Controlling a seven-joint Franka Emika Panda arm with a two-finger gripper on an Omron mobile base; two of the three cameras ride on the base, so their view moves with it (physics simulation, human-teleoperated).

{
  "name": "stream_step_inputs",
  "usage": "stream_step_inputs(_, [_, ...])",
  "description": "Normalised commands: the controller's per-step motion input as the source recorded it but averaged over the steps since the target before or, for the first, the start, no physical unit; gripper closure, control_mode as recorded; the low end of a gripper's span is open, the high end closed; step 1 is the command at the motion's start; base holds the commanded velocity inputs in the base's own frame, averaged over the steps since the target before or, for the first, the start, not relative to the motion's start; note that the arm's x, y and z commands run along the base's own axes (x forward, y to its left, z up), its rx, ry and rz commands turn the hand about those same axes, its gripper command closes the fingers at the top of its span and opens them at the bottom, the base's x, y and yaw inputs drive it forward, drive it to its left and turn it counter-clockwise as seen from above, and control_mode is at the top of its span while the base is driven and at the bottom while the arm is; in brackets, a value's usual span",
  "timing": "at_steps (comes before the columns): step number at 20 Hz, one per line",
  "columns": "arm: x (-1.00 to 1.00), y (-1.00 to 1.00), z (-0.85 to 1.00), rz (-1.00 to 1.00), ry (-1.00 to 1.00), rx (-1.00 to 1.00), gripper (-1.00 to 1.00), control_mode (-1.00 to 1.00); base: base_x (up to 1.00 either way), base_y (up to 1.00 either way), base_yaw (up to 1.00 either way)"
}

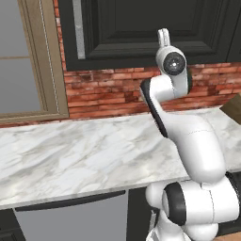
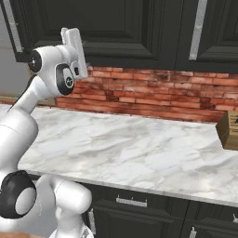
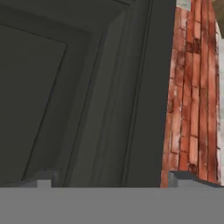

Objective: Pick the tangerine from the counter and place it in the cabinet. Then close the cabinet.

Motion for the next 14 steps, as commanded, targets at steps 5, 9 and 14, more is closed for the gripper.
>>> stream_step_inputs(5, [-1.0,-0.11,0.51,0.0,0.02,0.0,-1.0,-1.0,0.0,0.0,0.0])
stream_step_inputs(9, [-1.0,0.0,0.14,0.05,0.07,0.0,-1.0,-1.0,0.0,0.0,0.0])
stream_step_inputs(14, [-0.97,0.0,0.0,0.15,0.03,0.0,-1.0,-1.0,0.0,0.0,0.0])
